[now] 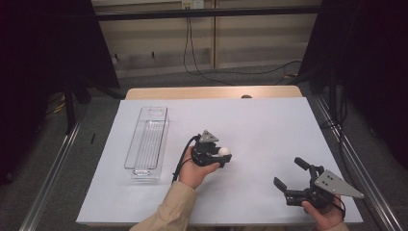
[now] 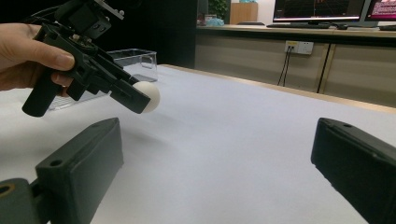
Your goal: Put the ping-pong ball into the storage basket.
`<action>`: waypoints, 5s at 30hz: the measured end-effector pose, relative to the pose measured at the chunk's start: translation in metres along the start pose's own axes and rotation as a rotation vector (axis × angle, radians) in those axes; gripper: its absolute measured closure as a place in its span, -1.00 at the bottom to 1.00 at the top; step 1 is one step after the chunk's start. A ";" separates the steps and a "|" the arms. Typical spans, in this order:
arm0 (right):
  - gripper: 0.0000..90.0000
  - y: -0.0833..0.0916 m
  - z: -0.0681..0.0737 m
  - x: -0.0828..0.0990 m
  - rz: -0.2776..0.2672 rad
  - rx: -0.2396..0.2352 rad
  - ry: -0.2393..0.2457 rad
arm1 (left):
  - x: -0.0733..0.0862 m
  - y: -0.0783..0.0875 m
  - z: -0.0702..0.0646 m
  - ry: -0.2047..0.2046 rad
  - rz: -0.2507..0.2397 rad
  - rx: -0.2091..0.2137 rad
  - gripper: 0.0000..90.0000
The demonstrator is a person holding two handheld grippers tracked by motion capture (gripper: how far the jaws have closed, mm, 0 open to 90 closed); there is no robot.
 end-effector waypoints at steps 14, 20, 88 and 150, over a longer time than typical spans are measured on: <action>-0.96 0.000 0.000 0.000 -0.002 0.000 0.002 | -0.001 0.008 0.003 0.003 0.008 -0.008 0.14; -0.96 0.000 0.000 0.000 -0.002 -0.003 0.005 | -0.001 0.010 0.004 0.010 0.004 -0.008 0.14; -0.96 -0.001 0.001 0.000 -0.001 -0.009 0.011 | -0.003 0.036 0.013 0.039 0.003 -0.051 0.14; -0.96 -0.004 0.000 0.002 0.005 0.002 0.006 | -0.004 0.062 0.020 0.031 0.012 -0.086 0.14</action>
Point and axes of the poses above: each handheld gripper's, and its own axes: y roughly backward along the jaws, x roughly out of its underside, z roughly to its left, the point moved 2 cm from there along -y, roughly forward along the jaws, and after that the axes turned 12 degrees about x, right-handed, at the moved point
